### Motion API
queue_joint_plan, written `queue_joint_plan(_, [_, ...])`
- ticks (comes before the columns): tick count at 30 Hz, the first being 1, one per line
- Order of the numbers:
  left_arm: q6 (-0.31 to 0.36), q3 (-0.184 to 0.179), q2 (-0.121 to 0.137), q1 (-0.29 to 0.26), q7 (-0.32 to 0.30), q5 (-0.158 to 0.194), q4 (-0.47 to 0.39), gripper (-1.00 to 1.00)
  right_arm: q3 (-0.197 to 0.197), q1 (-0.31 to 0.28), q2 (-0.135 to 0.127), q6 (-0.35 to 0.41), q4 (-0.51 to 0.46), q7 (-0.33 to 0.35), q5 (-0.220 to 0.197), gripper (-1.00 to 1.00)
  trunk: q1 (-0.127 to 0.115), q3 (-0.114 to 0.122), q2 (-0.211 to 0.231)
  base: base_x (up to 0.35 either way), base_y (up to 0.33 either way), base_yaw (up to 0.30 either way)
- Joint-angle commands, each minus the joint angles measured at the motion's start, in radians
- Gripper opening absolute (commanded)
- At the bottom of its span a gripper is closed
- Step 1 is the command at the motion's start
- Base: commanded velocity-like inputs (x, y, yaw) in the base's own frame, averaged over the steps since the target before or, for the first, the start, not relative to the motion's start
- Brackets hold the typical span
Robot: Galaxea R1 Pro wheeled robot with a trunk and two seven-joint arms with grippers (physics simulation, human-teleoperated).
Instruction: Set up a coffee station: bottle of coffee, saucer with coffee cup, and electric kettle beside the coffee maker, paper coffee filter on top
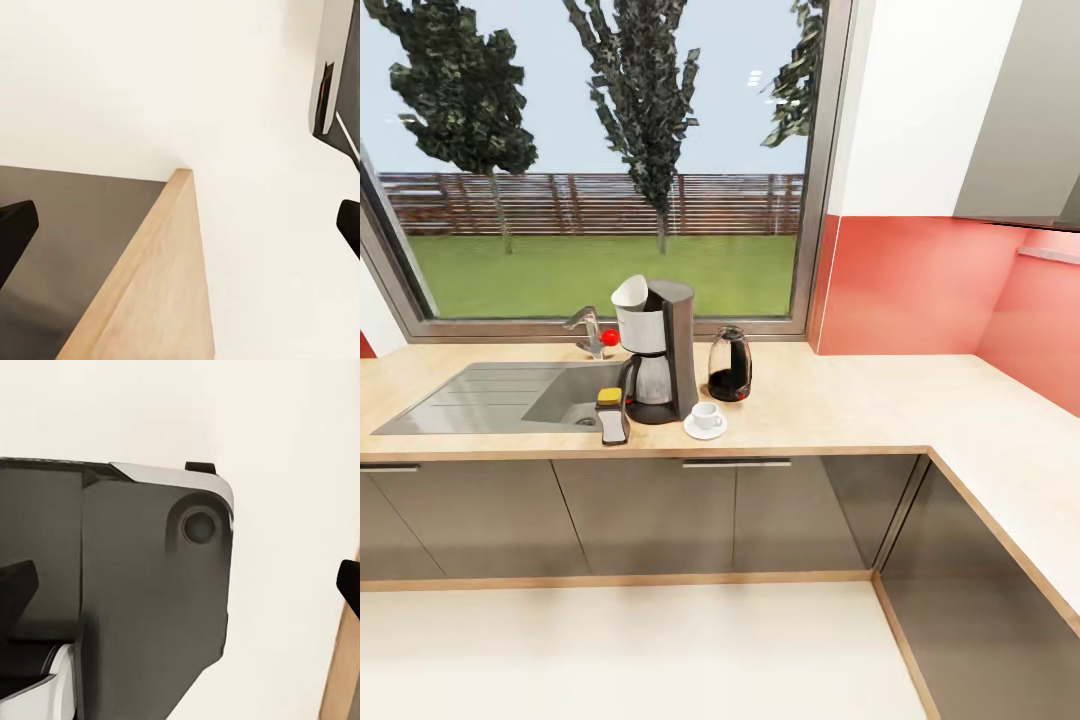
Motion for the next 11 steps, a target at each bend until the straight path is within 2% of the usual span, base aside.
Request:
queue_joint_plan(1, [0.007,-0.006,0.0,0.0,0.003,0.001,-0.002,1.0,0.009,-0.001,0.0,-0.005,0.001,-0.003,-0.01,1.0,0.001,-0.002,-0.002,0.0,0.0,0.0])
queue_joint_plan(11, [0.008,-0.006,-0.001,0.001,0.001,0.001,0.0,1.0,0.007,-0.001,0.0,-0.006,0.001,-0.004,-0.01,1.0,0.001,-0.002,-0.002,0.0,0.0,0.0])
